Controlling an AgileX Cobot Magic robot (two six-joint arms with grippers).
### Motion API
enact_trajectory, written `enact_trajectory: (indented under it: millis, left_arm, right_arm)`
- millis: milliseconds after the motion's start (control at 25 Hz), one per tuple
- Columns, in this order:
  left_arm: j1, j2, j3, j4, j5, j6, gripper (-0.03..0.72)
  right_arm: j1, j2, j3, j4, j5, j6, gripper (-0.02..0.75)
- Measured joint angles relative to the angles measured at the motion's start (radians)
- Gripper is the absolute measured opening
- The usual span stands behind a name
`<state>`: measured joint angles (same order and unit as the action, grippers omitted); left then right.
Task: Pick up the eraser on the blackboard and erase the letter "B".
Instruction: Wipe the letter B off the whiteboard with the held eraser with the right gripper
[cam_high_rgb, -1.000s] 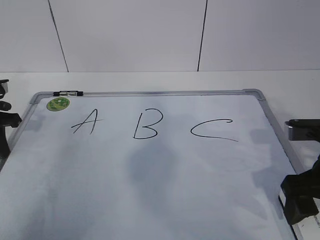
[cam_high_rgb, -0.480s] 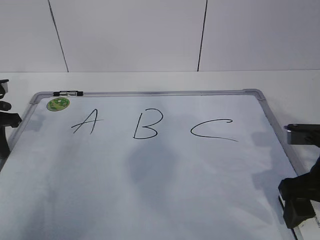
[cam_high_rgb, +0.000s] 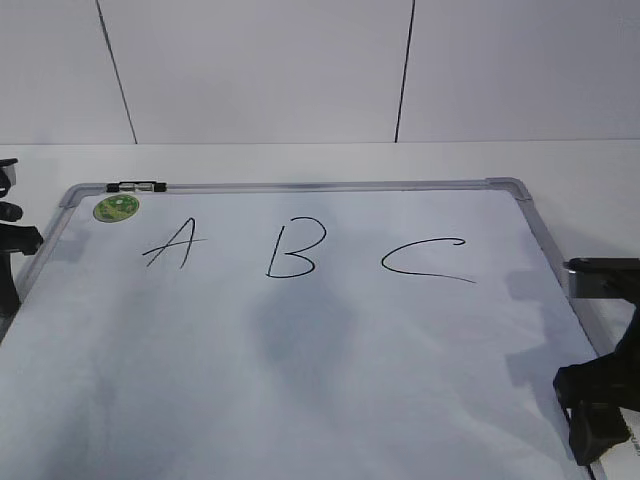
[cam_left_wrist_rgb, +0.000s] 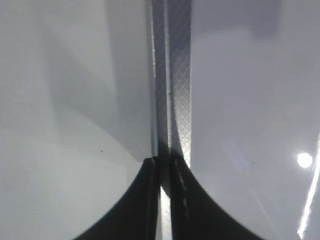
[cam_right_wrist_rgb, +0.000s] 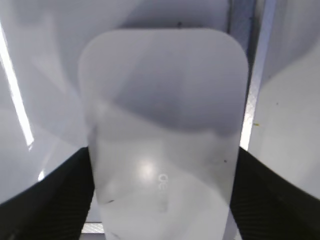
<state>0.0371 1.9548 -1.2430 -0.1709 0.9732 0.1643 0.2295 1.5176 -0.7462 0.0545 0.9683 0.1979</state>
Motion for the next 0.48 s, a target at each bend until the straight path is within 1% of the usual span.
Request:
enact_trajectory:
  millis: [480]
  left_arm:
    - [0.0,0.0,0.0,0.0,0.0,0.0,0.017]
  right_arm:
    - [0.0,0.007,0.0,0.002,0.003,0.0,0.544]
